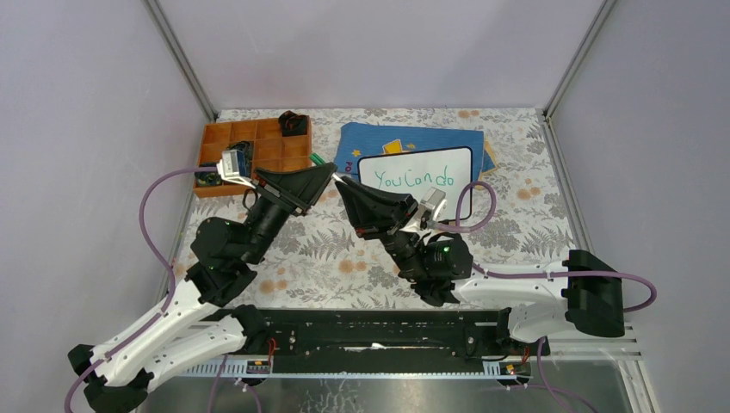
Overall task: Write a sentence on the whiteboard
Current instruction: Close the whiteboard marker at the center of the board.
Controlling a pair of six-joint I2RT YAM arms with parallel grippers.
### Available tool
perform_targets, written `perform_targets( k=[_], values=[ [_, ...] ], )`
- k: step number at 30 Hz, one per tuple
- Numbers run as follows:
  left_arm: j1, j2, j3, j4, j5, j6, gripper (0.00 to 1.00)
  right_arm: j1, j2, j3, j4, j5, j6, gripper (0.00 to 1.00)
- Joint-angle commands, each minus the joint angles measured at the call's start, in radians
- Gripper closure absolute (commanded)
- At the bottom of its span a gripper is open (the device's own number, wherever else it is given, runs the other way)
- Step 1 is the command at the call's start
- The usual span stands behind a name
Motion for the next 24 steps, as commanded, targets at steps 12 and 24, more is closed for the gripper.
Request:
perform_targets(
  k=[12,24],
  values=[
    [-0.007,-0.018,0.010,0.029,0.043,0.049,0.38,-0.006,-0.045,0.006,0.003,0.008,-0.008,1.00],
    [-0.007,-0.014,0.000,0.043,0.045,0.045,0.54,-0.006,-0.055,-0.008,0.027,0.011,-0.016,1.00]
  ],
)
